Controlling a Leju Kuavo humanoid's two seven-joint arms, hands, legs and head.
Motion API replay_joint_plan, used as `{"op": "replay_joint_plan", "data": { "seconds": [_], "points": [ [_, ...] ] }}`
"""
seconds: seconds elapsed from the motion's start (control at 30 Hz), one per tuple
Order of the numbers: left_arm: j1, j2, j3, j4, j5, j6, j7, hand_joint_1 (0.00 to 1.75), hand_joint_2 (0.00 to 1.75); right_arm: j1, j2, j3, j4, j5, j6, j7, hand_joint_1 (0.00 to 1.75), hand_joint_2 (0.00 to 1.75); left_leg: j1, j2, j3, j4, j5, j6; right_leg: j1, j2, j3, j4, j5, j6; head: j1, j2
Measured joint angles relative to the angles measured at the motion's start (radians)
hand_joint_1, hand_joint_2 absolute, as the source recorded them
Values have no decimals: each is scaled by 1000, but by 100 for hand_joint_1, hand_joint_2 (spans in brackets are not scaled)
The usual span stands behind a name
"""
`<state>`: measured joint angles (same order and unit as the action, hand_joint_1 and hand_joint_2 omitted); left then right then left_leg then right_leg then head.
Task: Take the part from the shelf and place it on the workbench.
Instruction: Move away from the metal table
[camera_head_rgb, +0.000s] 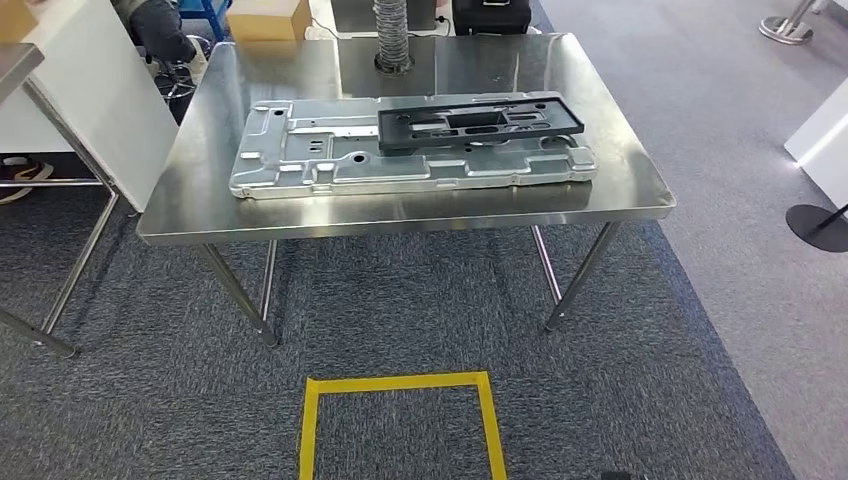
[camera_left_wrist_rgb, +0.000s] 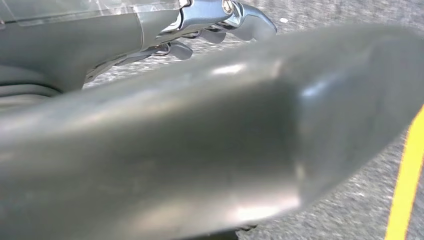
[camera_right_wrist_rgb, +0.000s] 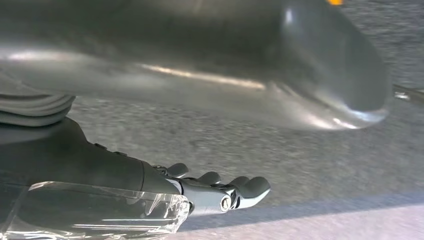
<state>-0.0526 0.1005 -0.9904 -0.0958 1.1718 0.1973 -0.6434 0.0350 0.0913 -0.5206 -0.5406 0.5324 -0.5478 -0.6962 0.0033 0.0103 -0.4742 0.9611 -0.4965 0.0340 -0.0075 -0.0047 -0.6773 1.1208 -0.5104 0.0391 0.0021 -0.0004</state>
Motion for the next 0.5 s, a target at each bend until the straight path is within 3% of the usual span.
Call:
{"op": "replay_joint_plan", "data": {
  "seconds": [0.03,0.07,0.1,0.13,0.2,0.27,0.3,0.37,0.4,0.43,0.5],
  "points": [
    [0,0,0,0,0,-1,0,0,0,-5,-2,-2,20,7,-7,4,0,0,-1,0,-18,1,13,1,-1,0,-12,68,-48,3,3,0],
    [1,0,-2,0,0,-1,0,0,0,-11,-5,-4,46,20,-16,15,0,0,-1,1,-36,4,26,1,-3,0,-17,126,-70,6,3,0],
    [1,0,-4,0,0,-2,2,0,0,-17,-7,-5,78,37,-26,35,0,0,-2,2,-55,7,39,0,-4,0,-10,161,-66,8,3,0],
    [1,0,-8,0,0,-2,4,0,0,-22,-10,-6,112,58,-34,65,0,0,-2,2,-74,12,50,-2,-5,0,13,162,-42,8,3,0],
    [0,0,-18,0,0,-3,10,0,0,-28,-13,-3,170,100,-32,153,0,0,-2,1,-107,24,70,-7,-6,0,108,62,7,2,3,0],
    [0,0,-28,0,1,-3,17,0,0,-36,-13,8,214,149,10,282,0,0,-4,1,-128,34,86,-16,-1,0,217,-95,-9,-9,2,0],
    [-1,0,-33,0,1,-3,20,0,0,-41,-14,17,234,174,45,354,0,0,-4,2,-133,36,95,-22,2,1,247,-146,-24,-14,2,0],
    [-4,0,-45,0,2,-4,25,0,0,-48,-14,40,268,215,117,480,0,0,-3,4,-139,34,113,-35,5,-1,252,-176,-25,-27,0,0],
    [-4,1,-51,0,2,-4,26,0,0,-50,-14,51,283,229,145,522,0,0,-1,2,-144,39,107,-40,5,-3,243,-177,-13,-35,1,0],
    [-4,2,-55,0,1,-4,27,0,0,-52,-13,61,294,239,165,550,0,0,1,1,-152,57,83,-45,4,-5,233,-179,-1,-43,-1,0],
    [-2,4,-63,0,1,-5,28,0,0,-54,-13,78,309,251,192,576,0,0,3,-2,-178,150,-19,-52,3,-9,203,-179,25,-54,-5,0]
  ]
}}
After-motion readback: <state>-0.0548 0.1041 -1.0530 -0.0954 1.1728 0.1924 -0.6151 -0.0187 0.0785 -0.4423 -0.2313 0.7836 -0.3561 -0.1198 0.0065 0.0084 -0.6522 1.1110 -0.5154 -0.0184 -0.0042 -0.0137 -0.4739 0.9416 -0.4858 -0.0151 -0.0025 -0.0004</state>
